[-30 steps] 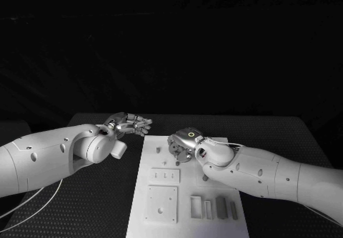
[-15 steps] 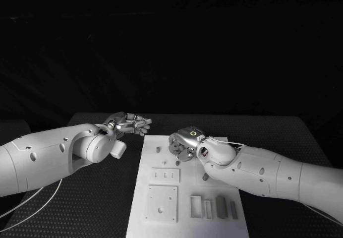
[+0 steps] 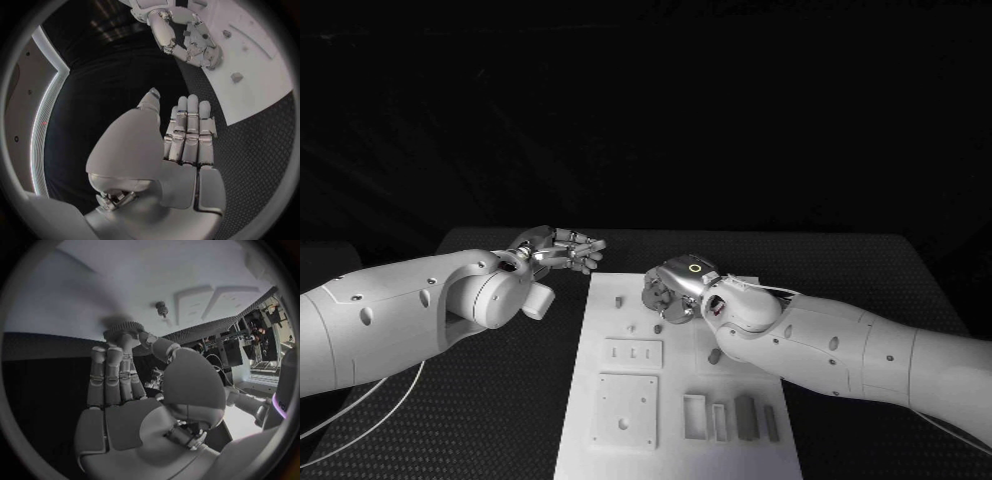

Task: Assemble the parts on the task board

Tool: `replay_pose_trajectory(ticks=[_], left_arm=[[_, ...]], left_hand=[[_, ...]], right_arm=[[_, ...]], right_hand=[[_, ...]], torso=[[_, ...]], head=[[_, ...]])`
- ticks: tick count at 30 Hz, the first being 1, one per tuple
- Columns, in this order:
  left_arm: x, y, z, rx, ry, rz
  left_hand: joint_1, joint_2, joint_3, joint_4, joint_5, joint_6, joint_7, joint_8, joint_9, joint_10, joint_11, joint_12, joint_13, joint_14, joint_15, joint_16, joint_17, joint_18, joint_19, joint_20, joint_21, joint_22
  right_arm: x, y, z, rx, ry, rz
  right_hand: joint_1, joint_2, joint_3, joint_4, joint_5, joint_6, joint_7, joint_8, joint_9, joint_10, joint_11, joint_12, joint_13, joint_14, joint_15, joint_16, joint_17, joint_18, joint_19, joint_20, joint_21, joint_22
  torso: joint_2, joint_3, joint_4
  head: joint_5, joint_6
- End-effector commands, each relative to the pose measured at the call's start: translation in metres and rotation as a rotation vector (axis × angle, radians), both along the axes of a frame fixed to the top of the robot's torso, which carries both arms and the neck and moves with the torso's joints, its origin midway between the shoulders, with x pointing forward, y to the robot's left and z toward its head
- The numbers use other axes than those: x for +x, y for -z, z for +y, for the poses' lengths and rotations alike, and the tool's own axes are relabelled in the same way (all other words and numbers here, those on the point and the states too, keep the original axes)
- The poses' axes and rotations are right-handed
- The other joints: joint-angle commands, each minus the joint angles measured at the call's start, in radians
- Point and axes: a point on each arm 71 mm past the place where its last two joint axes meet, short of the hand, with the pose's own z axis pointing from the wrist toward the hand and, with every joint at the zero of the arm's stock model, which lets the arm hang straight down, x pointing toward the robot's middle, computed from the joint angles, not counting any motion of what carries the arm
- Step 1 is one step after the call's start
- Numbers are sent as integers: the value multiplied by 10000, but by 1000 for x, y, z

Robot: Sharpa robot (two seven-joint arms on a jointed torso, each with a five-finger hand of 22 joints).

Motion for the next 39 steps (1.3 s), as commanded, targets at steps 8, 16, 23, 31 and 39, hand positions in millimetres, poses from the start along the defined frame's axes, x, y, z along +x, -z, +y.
replay_pose_trajectory(ticks=[8, 16, 23, 31, 39], left_arm=[[0, -1, -1, 3, 179, -72], [0, -1, -2, 4, 187, -71], [0, -1, -1, 6, 176, -73], [0, -1, -2, 4, 185, -70], [0, -1, -1, 11, 167, -72]], left_hand=[[106, 8, -69, 0, -34, 13, -4, -56, 21, -48, -25, -33, 12, 81, 14, -54, 13, 113, -65, 8, 63, 14], [107, 10, -69, 1, -34, 16, -4, -58, 25, -45, -25, -34, 14, 82, 14, -55, 15, 113, -65, 8, 64, 14], [108, 12, -69, 1, -34, 17, -3, -61, 29, -44, -25, -36, 15, 83, 14, -57, 16, 113, -65, 8, 64, 13], [108, 14, -70, 2, -33, 19, -2, -64, 33, -42, -25, -38, 17, 84, 14, -58, 18, 113, -65, 8, 65, 12], [110, 15, -70, 1, -33, 19, 1, -67, 36, -41, -23, -40, 18, 85, 14, -59, 19, 114, -65, 8, 65, 11]], right_arm=[[-1, 8, -4, -107, 53, 433], [-3, 8, -2, -10, -59, 476], [-2, 9, -4, -205, 101, 601], [-1, 10, -7, -346, 238, 639], [-1, 11, -7, -389, 297, 637]], right_hand=[[-45, -18, 51, -50, 18, 47, 90, 69, 56, -674, 800, -1527, -1042, -115, 216, -17, -230, 163, -43, 121, -159, -67], [-21, -14, 35, -60, 21, 81, 108, 82, 67, -515, 944, -2550, -1449, -195, 354, 0, -395, 163, -49, 162, -248, -113], [29, -18, 47, -69, 23, 110, 117, 85, 62, -368, 948, -2823, -1526, -221, 357, 12, -455, 163, -52, 172, -276, -123], [-191, -34, -249, -137, 25, -133, -16, -60, -34, -326, 1054, -3339, -1668, -532, 466, -213, -706, 163, -69, 198, -242, -66], [-208, -41, -450, -247, 26, -222, -162, -98, -78, 19, 983, -3441, -1611, -555, 406, -312, -944, 163, 96, 93, 6, 89]], torso=[[0, 3, 4], [-4, 1, 1], [-2, -4, 14], [2, -5, -6], [0, -4, 10]], head=[[-18, 8], [-20, 4], [-24, 3], [-24, -2], [-41, -12]])
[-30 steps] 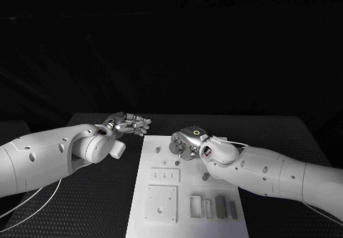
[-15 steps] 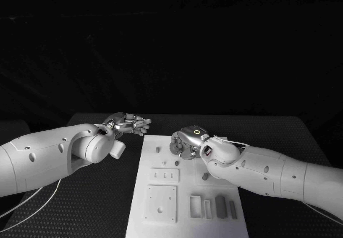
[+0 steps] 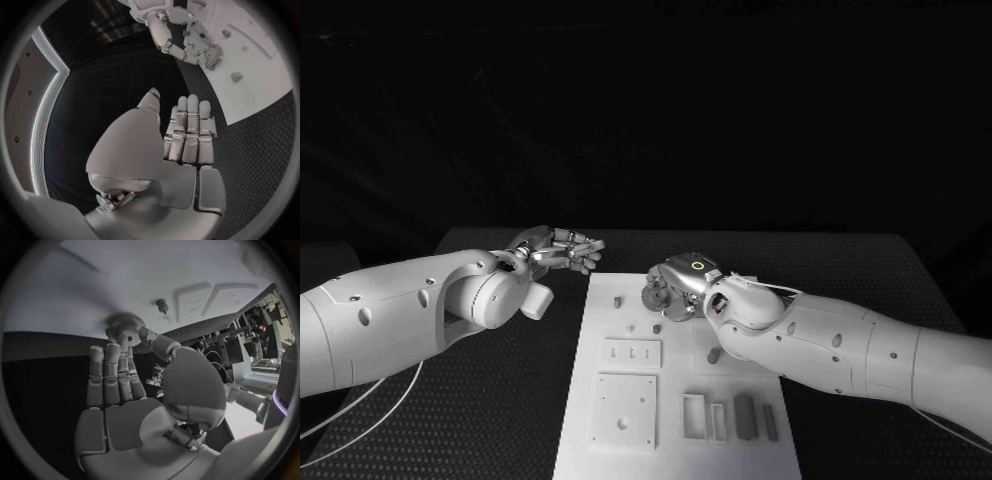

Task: Assemble the parts on the task board

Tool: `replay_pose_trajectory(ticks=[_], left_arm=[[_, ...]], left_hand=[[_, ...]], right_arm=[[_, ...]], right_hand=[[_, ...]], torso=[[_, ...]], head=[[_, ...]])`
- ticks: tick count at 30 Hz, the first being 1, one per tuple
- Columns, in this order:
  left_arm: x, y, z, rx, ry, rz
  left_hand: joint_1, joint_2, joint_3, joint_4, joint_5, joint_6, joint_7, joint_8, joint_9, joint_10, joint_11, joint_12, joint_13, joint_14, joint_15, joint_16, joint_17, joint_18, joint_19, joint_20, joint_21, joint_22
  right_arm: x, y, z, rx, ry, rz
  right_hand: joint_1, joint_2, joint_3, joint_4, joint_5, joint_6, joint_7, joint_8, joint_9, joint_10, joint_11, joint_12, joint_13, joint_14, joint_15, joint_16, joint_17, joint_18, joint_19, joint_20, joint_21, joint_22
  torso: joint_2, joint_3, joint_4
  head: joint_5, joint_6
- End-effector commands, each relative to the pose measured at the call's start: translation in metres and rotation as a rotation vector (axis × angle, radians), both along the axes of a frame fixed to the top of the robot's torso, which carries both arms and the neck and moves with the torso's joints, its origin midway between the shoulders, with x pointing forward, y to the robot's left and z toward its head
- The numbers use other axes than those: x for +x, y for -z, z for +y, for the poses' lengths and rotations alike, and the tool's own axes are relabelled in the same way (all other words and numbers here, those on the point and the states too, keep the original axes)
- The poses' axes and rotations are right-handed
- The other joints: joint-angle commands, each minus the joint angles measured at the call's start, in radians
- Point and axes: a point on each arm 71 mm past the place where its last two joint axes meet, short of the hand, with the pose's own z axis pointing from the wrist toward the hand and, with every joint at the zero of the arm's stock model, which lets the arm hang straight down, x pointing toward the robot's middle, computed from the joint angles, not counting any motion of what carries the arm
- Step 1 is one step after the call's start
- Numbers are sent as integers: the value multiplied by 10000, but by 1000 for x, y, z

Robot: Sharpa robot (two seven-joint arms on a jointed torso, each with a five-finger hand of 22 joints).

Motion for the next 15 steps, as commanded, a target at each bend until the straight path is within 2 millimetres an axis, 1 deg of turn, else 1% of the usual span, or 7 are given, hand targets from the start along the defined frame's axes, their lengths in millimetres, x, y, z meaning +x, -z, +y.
replay_pose_trajectory(ticks=[1, 4, 6, 12, 15], left_arm=[[0, -1, -2, -31, 168, -57], [0, -1, -2, -32, 168, -58], [0, -1, -2, -32, 171, -57], [0, -1, -2, -33, 169, -56], [0, -1, -2, -34, 172, -57]], left_hand=[[110, 15, -70, 1, -33, 19, 1, -67, 10, -42, -23, -40, 13, 85, 14, -59, 14, 147, -65, 8, 65, 12], [111, 15, -71, 1, -33, 20, 2, -69, 12, -41, -22, -41, 13, 86, 14, -60, 15, 147, -65, 8, 65, 11], [112, 16, -70, 1, -33, 20, 2, -69, 13, -41, -22, -41, 14, 86, 14, -60, 15, 147, -65, 8, 65, 11], [114, 16, -70, 0, -32, 21, 4, -72, 15, -39, -21, -43, 15, 86, 14, -61, 16, 147, -65, 8, 65, 10], [115, 17, -71, 1, -32, 21, 4, -73, 17, -39, -21, -43, 16, 86, 14, -62, 17, 147, -65, 8, 65, 10]], right_arm=[[-1, 13, -3, -638, 227, 565], [-1, 13, -4, -733, 295, 525], [0, 14, -4, -768, 312, 511], [0, 14, -5, -873, 407, 456], [0, 14, -6, -932, 464, 401]], right_hand=[[-105, -15, -132, -40, 25, -53, -79, -75, -33, -254, 381, -1047, -1612, -5, -67, -46, -49, 156, 16, -56, 90, 37], [-132, -18, -209, -84, 24, -92, -112, -90, -43, -237, 376, -1081, -1592, 1, -74, -44, -89, 156, 17, -72, 115, 60], [-174, -19, -321, -134, 24, -127, -162, -101, -52, -186, 365, -1093, -1557, 6, -84, -38, -128, 156, 78, -102, 200, 108], [-220, -24, -436, -177, 26, -163, -207, -107, -60, -145, 353, -1132, -1502, 20, -95, -21, -190, 156, 162, -161, 314, 171], [-335, -27, -610, -233, 20, -307, -322, -164, -87, -97, 338, -1149, -1425, 16, -110, -8, -249, 156, 192, -207, 389, 221]], torso=[[3, 5, 9], [-1, 6, 1], [0, 3, -3], [2, 2, 1], [3, 5, 3]], head=[[-8, -7], [-12, -16], [-9, -9], [-21, -14], [-25, -9]])
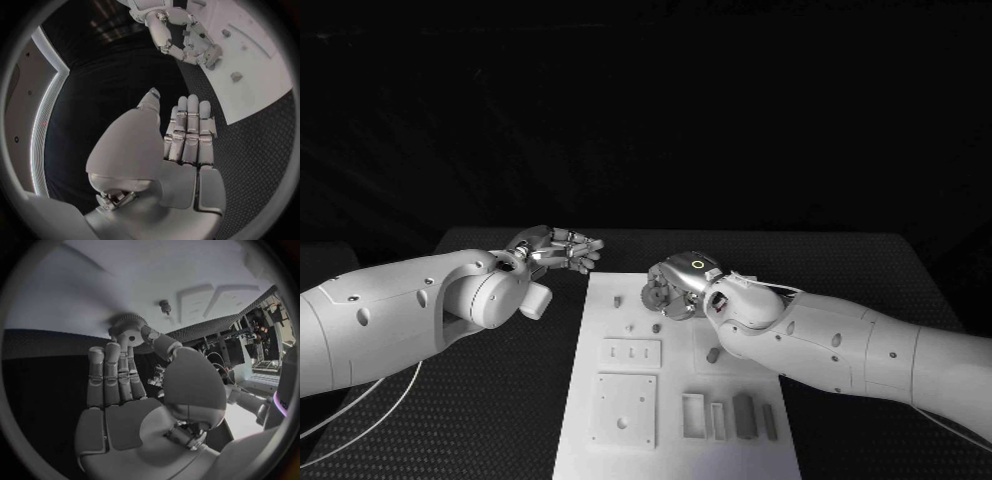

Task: Assemble the parts on the task board

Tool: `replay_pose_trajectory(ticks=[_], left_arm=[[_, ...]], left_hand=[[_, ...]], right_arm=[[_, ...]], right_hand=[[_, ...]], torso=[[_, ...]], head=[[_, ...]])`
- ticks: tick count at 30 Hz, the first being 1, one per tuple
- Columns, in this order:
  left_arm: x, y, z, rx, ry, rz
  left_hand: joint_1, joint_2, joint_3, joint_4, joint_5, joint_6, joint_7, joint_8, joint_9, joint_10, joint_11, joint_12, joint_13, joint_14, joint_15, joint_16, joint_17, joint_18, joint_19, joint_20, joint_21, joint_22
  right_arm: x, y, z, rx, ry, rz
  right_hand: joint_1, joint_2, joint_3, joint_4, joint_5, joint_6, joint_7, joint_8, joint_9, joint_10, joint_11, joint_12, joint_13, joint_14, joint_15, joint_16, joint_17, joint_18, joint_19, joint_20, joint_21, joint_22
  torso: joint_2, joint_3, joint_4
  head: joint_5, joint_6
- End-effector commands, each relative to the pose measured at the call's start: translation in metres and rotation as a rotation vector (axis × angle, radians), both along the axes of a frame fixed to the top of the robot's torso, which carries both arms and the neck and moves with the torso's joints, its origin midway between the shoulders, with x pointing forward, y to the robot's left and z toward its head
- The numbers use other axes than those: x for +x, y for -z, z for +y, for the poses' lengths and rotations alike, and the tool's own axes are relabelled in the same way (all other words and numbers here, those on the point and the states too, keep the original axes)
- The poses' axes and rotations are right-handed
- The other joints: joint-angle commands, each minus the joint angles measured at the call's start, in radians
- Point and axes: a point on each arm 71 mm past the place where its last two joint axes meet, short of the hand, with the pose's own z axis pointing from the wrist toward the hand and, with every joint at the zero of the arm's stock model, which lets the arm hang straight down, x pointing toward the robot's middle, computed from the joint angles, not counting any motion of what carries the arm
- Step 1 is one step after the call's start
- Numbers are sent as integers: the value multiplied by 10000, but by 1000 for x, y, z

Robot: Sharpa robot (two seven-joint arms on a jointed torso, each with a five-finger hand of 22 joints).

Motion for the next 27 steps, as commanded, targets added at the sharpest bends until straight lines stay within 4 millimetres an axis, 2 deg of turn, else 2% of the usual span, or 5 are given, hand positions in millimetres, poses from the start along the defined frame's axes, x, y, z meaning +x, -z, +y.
replay_pose_trajectory(ticks=[1, 7, 10, 11, 27], left_arm=[[0, -1, -2, -41, 184, -57], [0, -1, -2, -41, 182, -56], [0, -1, -2, -41, 181, -59], [0, -1, -2, -42, 182, -61], [0, -1, -2, -42, 186, -61]], left_hand=[[115, 16, -71, 1, -32, 21, 4, -36, 10, -39, -21, -43, 18, 86, 14, -63, 13, 189, -66, 8, 64, 10], [118, 16, -71, 0, -32, 22, 4, -38, 12, -38, -21, -44, 19, 86, 14, -64, 14, 189, -67, 8, 64, 9], [121, 15, -71, -1, -32, 23, 5, -39, 14, -37, -22, -45, 20, 87, 14, -64, 14, 190, -67, 8, 63, 8], [121, 15, -71, -2, -32, 23, 5, -39, 14, -37, -22, -45, 20, 87, 13, -64, 14, 190, -67, 8, 63, 8], [128, 18, -71, 0, -32, 25, 5, -46, 21, -35, -24, -49, 23, 87, 14, -68, 17, 189, -71, 9, 60, 4]], right_arm=[[-1, 15, -4, -812, 342, 476], [-1, 15, -5, -938, 423, 415], [-1, 15, -5, -944, 418, 421], [-1, 15, -4, -941, 419, 420], [-2, 15, -3, -806, 316, 512]], right_hand=[[-159, -1, -164, -27, 22, -113, -122, -120, -84, -152, 251, -798, -1403, -30, -71, 21, -46, 312, 32, -93, 61, 36], [-348, 0, -580, -126, 24, -427, -313, -200, -95, 239, 69, -477, -960, 88, -243, 136, -113, 312, 184, -225, 265, 134], [-397, -8, -653, -129, 21, -455, -335, -185, -80, 195, 59, -439, -827, 94, -254, 154, -136, 312, 193, -255, 282, 142], [-406, -5, -672, -130, 20, -475, -404, -180, -74, 171, 57, -419, -756, 95, -257, 162, -149, 312, 195, -269, 286, 143], [-298, 8, -534, 130, 19, -254, -261, 45, 49, -53, -7, 101, -19, 128, -315, 277, -264, 312, 264, -345, 336, 145]], torso=[[2, 1, 6], [6, 4, 6], [-1, 0, 2], [-1, 0, 2], [0, 0, 6]], head=[[-9, 2], [-13, 0], [-20, -7], [-20, -7], [-39, -29]])
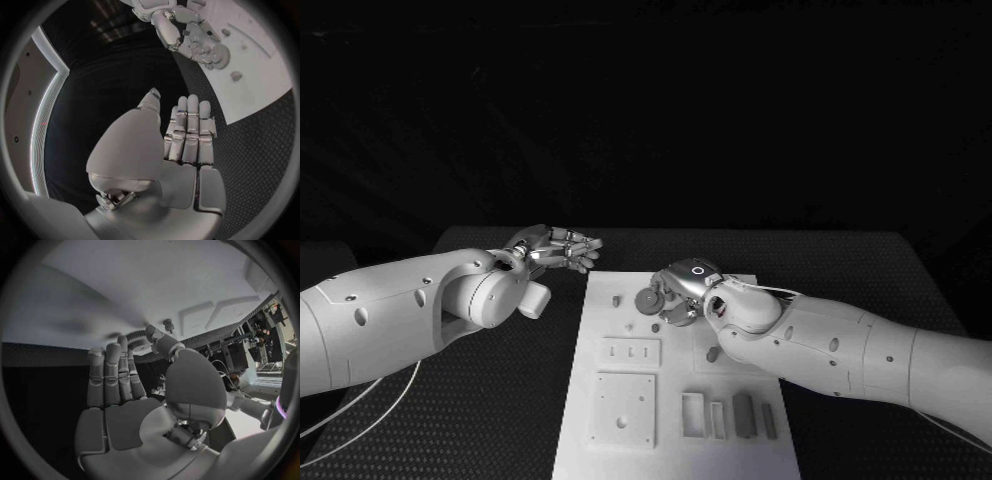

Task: Assemble the parts on the task board

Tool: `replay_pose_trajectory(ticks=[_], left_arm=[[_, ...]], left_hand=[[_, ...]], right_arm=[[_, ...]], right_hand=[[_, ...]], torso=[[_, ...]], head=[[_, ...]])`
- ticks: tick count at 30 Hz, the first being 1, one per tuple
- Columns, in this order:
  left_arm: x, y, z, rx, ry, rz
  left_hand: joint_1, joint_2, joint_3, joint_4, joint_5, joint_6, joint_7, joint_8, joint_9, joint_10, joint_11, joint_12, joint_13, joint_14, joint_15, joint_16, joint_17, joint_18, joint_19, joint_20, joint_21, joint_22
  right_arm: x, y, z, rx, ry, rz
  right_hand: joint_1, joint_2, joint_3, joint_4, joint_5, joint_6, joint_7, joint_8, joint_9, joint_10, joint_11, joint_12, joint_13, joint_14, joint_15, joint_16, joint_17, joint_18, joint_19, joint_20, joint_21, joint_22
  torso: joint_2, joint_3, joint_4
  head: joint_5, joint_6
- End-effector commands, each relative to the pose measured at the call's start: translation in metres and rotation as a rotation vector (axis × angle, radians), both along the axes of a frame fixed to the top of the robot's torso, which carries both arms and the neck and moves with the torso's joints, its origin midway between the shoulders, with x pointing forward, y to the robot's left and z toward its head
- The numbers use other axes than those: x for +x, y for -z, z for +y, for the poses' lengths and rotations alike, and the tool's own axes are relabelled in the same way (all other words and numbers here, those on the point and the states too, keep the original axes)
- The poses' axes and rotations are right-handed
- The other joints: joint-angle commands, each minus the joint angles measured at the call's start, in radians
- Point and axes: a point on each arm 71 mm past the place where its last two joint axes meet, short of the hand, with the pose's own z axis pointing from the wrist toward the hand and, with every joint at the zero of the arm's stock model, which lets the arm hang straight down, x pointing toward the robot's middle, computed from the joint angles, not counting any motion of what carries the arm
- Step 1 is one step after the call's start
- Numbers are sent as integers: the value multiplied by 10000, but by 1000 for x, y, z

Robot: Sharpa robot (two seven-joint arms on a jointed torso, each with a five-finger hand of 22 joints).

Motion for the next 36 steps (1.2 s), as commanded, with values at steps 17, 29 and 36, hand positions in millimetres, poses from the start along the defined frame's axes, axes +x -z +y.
replay_pose_trajectory(ticks=[17, 29, 36], left_arm=[[2, -1, 1, -5, 89, -99], [5, -2, 9, 115, -82, -190], [7, -1, 11, 132, -96, -191]], left_hand=[[96, -26, -73, -2, -32, 25, 7, -52, 18, -36, -24, -54, 19, 87, 14, -72, 18, 192, -76, 9, 56, -1], [106, -33, -75, -4, -33, 26, 2, -57, 23, -36, -26, -58, 20, 87, 15, -75, 20, 192, -79, 10, 54, -4], [107, -31, -75, -3, -33, 30, -1, -56, 26, -31, -25, -56, 22, 88, 15, -75, 21, 191, -78, 10, 54, -4]], right_arm=[[-4, -9, -5, 1993, -137, -247], [-5, -40, -26, 3315, -264, 171], [1, -62, -62, 4301, -44, 1065]], right_hand=[[-170, -9, -250, 81, 35, -125, 43, -46, -29, -298, 27, 158, 234, 2, -45, 80, -71, 524, 42, -63, 80, 16], [-334, 27, -719, 44, 16, -208, 168, -27, -29, -514, 11, 506, 617, 55, -52, 132, -155, 524, 113, -147, 125, 10], [-5, 79, -536, 56, 21, 41, 452, 105, 14, -321, -76, 775, 761, 131, -133, 227, -142, 524, 156, -189, 235, 75]], torso=[[-7, 2, -5], [-23, 21, -37], [-40, 19, -39]], head=[[-8, 66], [-64, 265], [-170, 377]])
